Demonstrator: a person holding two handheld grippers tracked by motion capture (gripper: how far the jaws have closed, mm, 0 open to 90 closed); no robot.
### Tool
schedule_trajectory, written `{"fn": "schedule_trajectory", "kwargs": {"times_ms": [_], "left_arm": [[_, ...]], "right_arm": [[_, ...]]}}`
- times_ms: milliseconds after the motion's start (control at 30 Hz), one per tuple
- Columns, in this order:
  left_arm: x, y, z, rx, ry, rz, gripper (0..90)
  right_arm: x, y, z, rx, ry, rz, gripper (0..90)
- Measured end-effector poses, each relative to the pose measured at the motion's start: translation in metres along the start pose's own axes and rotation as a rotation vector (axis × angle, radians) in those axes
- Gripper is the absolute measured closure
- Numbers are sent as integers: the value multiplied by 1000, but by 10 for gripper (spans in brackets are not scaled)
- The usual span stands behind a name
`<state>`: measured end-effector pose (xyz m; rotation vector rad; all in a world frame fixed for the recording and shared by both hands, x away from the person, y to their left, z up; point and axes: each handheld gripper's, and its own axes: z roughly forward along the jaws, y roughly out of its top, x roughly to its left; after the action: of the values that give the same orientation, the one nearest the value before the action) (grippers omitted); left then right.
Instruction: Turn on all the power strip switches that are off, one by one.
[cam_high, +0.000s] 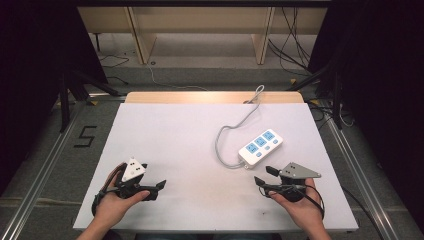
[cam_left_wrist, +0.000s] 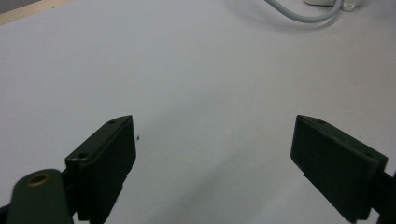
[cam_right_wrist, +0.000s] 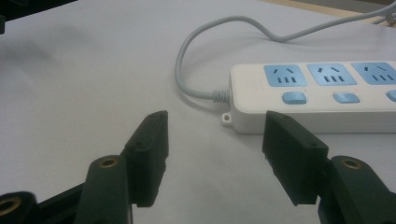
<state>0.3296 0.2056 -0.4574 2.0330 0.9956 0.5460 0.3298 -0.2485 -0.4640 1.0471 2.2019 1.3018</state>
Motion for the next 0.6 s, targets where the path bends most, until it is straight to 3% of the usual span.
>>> {"fn": "schedule_trajectory", "kwargs": {"times_ms": [67, 200, 300, 500, 600], "left_arm": [[1, -1, 2, 10, 0, -2, 149], [1, -2, 4, 19, -3, -1, 154], [2, -2, 3, 19, 2, -10, 155], [2, -2, 3, 9, -16, -21, 156], [2, -2, 4, 8, -15, -33, 157]], "right_arm": [[0, 0, 0, 6, -3, 1, 478], [0, 2, -4, 41, -31, -5, 761], [1, 3, -4, 89, -57, -29, 894], [4, 11, -5, 152, -100, -50, 900], [3, 17, -4, 156, -106, -59, 900]]}}
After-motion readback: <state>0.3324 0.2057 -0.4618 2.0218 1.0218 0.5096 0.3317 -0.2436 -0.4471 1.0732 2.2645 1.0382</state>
